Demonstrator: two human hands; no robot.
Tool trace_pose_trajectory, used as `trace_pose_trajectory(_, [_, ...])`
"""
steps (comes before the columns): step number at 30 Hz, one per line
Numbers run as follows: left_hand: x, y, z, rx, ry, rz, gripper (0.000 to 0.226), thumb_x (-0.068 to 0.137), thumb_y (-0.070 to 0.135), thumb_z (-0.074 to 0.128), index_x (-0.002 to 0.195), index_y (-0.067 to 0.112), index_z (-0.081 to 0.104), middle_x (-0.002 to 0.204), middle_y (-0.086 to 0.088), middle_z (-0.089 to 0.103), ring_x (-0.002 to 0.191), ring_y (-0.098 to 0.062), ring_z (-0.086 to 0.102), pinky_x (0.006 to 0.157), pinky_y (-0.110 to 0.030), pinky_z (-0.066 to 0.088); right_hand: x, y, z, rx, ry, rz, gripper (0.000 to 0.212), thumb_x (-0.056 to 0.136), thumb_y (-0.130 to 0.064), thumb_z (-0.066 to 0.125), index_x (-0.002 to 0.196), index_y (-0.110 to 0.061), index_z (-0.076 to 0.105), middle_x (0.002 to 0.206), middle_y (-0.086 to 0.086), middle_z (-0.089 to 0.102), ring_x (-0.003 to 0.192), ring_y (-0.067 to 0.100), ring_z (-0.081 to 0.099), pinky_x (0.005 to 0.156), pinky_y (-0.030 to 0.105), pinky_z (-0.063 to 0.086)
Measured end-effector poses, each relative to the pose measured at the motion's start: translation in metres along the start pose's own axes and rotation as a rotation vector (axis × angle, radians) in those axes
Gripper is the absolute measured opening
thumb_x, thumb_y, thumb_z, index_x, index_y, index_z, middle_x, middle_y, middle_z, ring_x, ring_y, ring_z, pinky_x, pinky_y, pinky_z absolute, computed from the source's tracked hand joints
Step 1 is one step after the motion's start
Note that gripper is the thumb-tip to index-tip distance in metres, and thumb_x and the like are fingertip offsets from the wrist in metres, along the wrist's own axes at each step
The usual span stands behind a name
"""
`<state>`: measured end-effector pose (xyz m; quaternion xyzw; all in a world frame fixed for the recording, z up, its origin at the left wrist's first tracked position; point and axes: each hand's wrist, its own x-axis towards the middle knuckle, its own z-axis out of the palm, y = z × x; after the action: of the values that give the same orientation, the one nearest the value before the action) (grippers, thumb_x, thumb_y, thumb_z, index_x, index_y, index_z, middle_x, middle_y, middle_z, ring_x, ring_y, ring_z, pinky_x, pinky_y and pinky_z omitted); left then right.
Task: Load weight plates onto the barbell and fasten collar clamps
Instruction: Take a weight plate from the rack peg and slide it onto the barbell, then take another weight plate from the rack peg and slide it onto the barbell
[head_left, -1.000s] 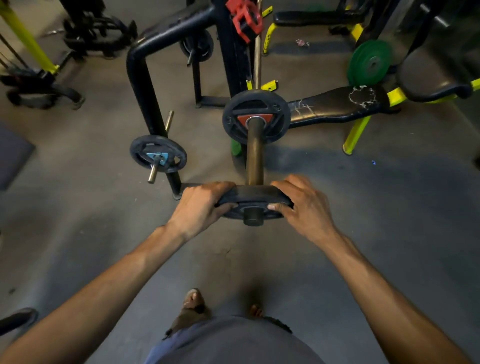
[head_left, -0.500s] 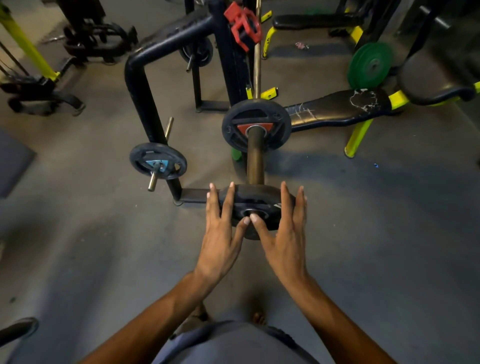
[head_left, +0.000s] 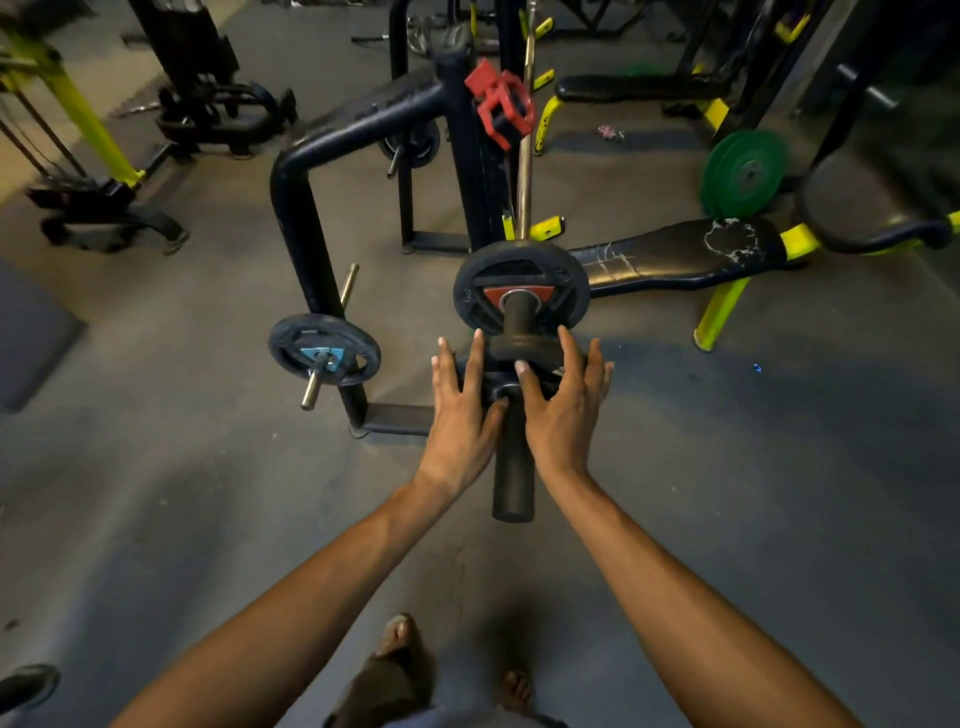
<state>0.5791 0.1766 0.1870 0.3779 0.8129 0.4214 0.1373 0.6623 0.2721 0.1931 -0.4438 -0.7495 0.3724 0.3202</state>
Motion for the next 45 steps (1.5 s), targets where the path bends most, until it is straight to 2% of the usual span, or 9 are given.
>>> trace_pose_trajectory(5, [0.055, 0.002, -0.003, 0.004, -0.045, 0.015, 0.082, 0.099, 0.021, 0.052, 0.157, 0.041, -0.003, 0.166, -0.008, -0.021, 0.152, -0.038, -0.017, 0.120, -0.054, 0.008, 0.046, -0.005, 0.019, 0.032, 0.023, 0.086, 0.082, 0.092, -0.051, 0.067, 0.159, -0.023, 0.028, 0.169, 0.016, 0.020, 0.157, 0.039, 0.009, 0.124, 0.056, 0.023])
trace_pose_trajectory(9, [0.091, 0.002, -0.004, -0.023, -0.053, 0.037, 0.081, 0.099, 0.020, 0.052, 0.158, 0.039, 0.001, 0.166, -0.008, -0.021, 0.151, -0.038, -0.017, 0.121, -0.053, 0.007, 0.077, -0.014, 0.024, 0.075, 0.076, 0.123, 0.100, 0.085, -0.054, 0.073, 0.160, -0.013, 0.021, 0.164, 0.017, 0.027, 0.152, 0.035, 0.028, 0.117, 0.054, 0.038])
trace_pose_trajectory(15, [0.126, 0.001, -0.002, -0.058, -0.046, 0.017, 0.081, 0.099, 0.026, 0.052, 0.156, 0.047, -0.002, 0.166, -0.002, -0.021, 0.151, -0.034, -0.020, 0.118, -0.048, 0.006, 0.118, -0.027, 0.026, 0.068, 0.062, 0.162, 0.106, 0.084, -0.044, 0.079, 0.163, -0.016, 0.014, 0.171, 0.013, 0.011, 0.156, 0.030, 0.020, 0.118, 0.041, 0.032])
trace_pose_trajectory(25, [0.150, 0.008, 0.001, -0.103, -0.028, -0.026, 0.086, 0.094, 0.026, 0.058, 0.156, 0.046, 0.001, 0.167, -0.004, -0.018, 0.152, -0.034, -0.019, 0.120, -0.052, 0.005, 0.146, -0.019, 0.033, 0.042, 0.016, 0.153, 0.107, 0.082, -0.047, 0.080, 0.162, -0.015, 0.017, 0.170, 0.015, 0.013, 0.155, 0.034, 0.022, 0.121, 0.048, 0.034])
trace_pose_trajectory(29, [0.139, 0.005, -0.021, -0.089, -0.018, -0.015, 0.084, 0.094, 0.024, 0.063, 0.159, 0.031, 0.010, 0.167, -0.014, -0.005, 0.154, -0.034, -0.006, 0.122, -0.048, 0.010, 0.127, -0.028, 0.025, -0.002, 0.069, 0.113, 0.086, 0.088, -0.036, 0.075, 0.157, -0.017, 0.028, 0.162, 0.010, 0.029, 0.142, 0.032, 0.044, 0.108, 0.047, 0.049])
trace_pose_trajectory(33, [0.091, -0.014, -0.062, 0.013, 0.064, 0.066, 0.064, 0.091, 0.025, 0.068, 0.147, 0.016, 0.041, 0.152, -0.010, 0.039, 0.144, -0.023, 0.032, 0.115, -0.027, 0.024, 0.076, -0.051, 0.028, -0.056, 0.155, -0.155, 0.050, 0.086, -0.033, 0.067, 0.132, -0.026, 0.049, 0.141, 0.001, 0.046, 0.125, 0.024, 0.055, 0.092, 0.046, 0.056])
trace_pose_trajectory(38, [0.038, -0.072, -0.123, 0.101, 0.066, 0.059, 0.044, 0.086, 0.030, 0.067, 0.127, 0.017, 0.059, 0.123, -0.002, 0.055, 0.120, -0.018, 0.051, 0.104, -0.033, 0.042, 0.021, -0.080, 0.069, -0.047, -0.058, -0.384, 0.030, 0.081, -0.030, 0.065, 0.109, -0.021, 0.065, 0.111, 0.001, 0.061, 0.109, 0.024, 0.060, 0.093, 0.047, 0.050])
trace_pose_trajectory(42, [0.014, -0.128, -0.171, 0.145, 0.081, -0.061, 0.043, 0.089, 0.028, 0.069, 0.129, 0.016, 0.058, 0.126, -0.004, 0.056, 0.118, -0.018, 0.054, 0.095, -0.018, 0.037, 0.000, -0.089, 0.127, -0.097, -0.327, -0.381, 0.028, 0.079, -0.033, 0.062, 0.105, -0.022, 0.065, 0.106, -0.002, 0.061, 0.105, 0.022, 0.059, 0.093, 0.045, 0.049])
trace_pose_trajectory(45, [0.005, -0.178, -0.205, 0.146, 0.051, -0.139, 0.046, 0.091, 0.030, 0.068, 0.134, 0.018, 0.055, 0.131, -0.003, 0.055, 0.118, -0.017, 0.053, 0.097, -0.020, 0.037, -0.007, -0.103, 0.186, -0.152, -0.487, -0.375, 0.029, 0.079, -0.035, 0.063, 0.104, -0.021, 0.066, 0.106, -0.003, 0.062, 0.105, 0.020, 0.060, 0.093, 0.041, 0.049])
